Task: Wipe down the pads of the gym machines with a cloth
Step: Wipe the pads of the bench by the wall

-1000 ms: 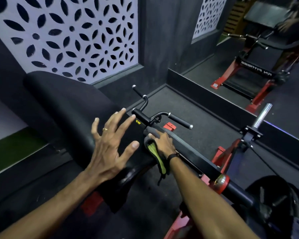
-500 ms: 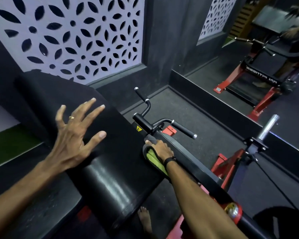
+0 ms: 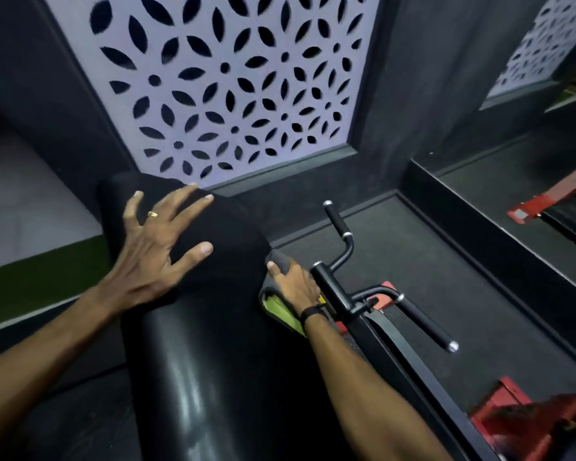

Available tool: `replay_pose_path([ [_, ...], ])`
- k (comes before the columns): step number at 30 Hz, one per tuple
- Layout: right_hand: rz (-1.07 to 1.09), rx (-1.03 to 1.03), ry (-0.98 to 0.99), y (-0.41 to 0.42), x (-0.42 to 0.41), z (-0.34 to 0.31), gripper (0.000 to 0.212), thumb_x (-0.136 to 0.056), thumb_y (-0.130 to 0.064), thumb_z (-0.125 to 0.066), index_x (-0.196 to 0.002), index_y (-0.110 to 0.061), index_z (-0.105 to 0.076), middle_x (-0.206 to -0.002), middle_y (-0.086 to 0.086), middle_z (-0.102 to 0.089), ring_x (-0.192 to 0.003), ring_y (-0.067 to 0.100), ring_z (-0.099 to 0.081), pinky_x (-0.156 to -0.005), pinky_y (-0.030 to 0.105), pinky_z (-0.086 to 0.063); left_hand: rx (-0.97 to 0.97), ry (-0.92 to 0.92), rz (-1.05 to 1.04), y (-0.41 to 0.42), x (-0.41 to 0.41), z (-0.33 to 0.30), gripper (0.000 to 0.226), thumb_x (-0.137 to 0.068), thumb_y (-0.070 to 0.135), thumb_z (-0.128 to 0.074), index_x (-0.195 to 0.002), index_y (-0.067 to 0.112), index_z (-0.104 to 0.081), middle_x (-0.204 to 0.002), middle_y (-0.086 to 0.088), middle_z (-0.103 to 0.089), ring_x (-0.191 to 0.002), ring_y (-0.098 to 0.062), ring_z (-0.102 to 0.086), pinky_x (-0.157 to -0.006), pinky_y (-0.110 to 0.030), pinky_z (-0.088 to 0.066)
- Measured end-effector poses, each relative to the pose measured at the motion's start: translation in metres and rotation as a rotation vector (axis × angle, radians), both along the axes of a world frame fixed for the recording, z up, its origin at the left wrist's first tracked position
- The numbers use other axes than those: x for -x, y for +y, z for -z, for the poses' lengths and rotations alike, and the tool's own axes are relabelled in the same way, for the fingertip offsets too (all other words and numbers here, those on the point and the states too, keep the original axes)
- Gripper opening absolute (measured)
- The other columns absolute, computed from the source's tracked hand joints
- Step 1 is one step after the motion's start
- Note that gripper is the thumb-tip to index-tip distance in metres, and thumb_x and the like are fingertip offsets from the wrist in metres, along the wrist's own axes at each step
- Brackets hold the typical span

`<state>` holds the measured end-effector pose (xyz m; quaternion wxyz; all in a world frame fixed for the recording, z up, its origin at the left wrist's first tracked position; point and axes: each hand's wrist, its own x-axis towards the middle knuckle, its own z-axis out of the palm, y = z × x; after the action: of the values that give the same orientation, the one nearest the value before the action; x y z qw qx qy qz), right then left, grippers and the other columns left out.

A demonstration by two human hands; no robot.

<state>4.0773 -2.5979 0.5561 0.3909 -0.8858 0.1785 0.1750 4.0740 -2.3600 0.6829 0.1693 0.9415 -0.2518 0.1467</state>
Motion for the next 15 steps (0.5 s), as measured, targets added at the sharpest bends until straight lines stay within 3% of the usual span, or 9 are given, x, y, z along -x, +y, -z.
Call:
replay_pose_path([
  [6,-0.026,-0.032,-0.018,0.027,-0.072,0.005,0.064,-0.097,-0.062,-0.043,-0.147,-0.02,-0.043,-0.146,0.017,-0.05,-0.133,0.04,-0.046,-0.107,0.047,-0.033,0.116,0.056,-0.046,0.0,-0.017,0.004,0.067,-0.095,0.06,-0.036,-0.156,0.033,-0.032,-0.165,0.009,-0.024,-0.151,-0.004,-0.019,-0.121,-0.057,0.006],
  [15,-0.034,-0.036,-0.087,0.079,-0.185,0.003,0.068,-0.099,-0.061,-0.04,-0.152,-0.018,-0.039,-0.148,0.022,-0.045,-0.132,0.043,-0.045,-0.107,0.046,-0.034,0.149,0.043,-0.106,-0.001,-0.018,0.006,0.07,-0.095,0.063,-0.034,-0.157,0.03,-0.029,-0.166,0.006,-0.02,-0.152,-0.008,-0.018,-0.12,-0.058,0.008],
])
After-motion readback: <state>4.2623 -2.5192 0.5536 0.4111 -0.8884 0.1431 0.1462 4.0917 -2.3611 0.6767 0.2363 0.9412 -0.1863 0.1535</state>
